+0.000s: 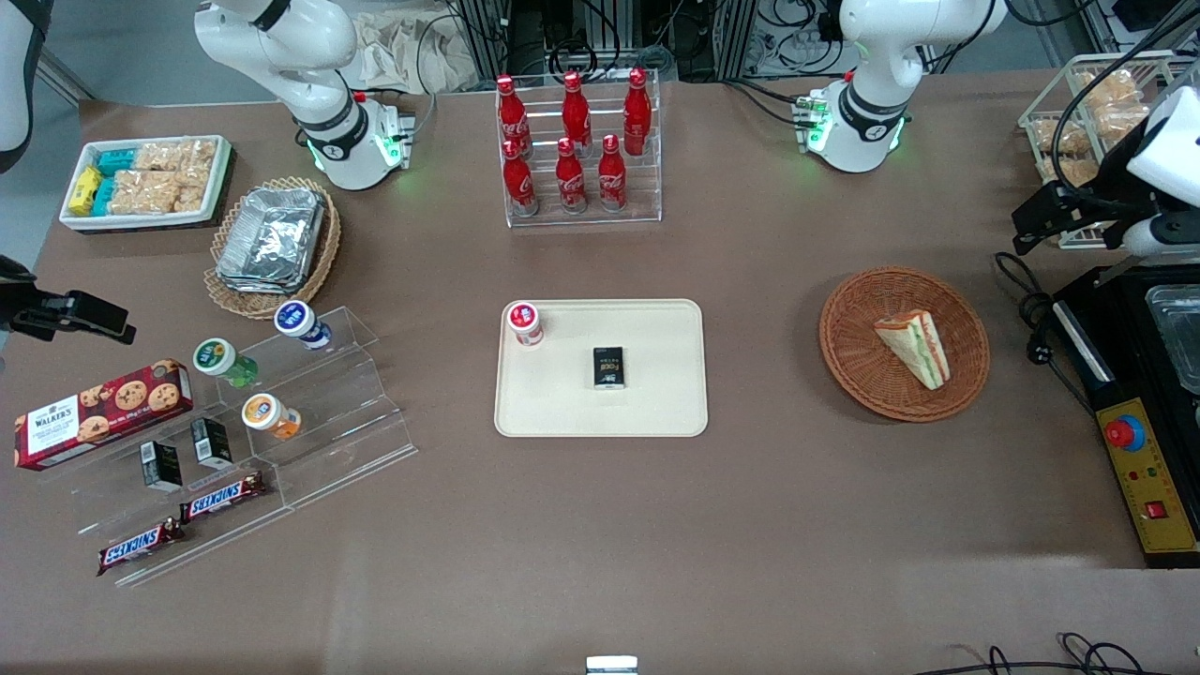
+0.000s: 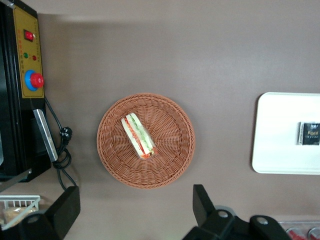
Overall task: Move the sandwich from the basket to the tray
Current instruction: 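Lower the open left gripper over the wrapped sandwich in the wicker basket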
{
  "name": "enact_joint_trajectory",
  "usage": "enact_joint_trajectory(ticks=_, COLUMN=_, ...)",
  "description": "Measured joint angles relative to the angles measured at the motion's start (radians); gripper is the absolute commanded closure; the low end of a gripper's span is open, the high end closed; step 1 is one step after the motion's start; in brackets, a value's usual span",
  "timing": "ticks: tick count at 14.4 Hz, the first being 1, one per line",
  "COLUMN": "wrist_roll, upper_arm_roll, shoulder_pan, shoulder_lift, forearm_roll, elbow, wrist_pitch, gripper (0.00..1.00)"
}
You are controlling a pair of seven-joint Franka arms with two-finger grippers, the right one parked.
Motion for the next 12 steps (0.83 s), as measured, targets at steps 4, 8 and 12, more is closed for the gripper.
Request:
enact_joint_trajectory(ticks=4, wrist_roll=0.034, upper_arm_roll=0.000, shoulder_pan=-0.001, shoulder_lift=0.021, forearm_roll=0.000, elbow=0.001, wrist_pitch=-0.004, gripper=0.00)
enact_joint_trajectory(ticks=8, wrist_roll=-0.172, upper_arm_roll=0.001, shoulder_pan=-0.002, shoulder_lift=0.054, forearm_roll=0.001, elbow=-0.018, wrist_pitch=0.023, gripper=0.00)
enact_joint_trajectory(ticks=12, wrist_roll=-0.372, upper_arm_roll=0.001, shoulder_pan=-0.004, shoulder_lift=0.039, forearm_roll=0.002, elbow=-0.238, wrist_pitch=0.241, gripper=0.00)
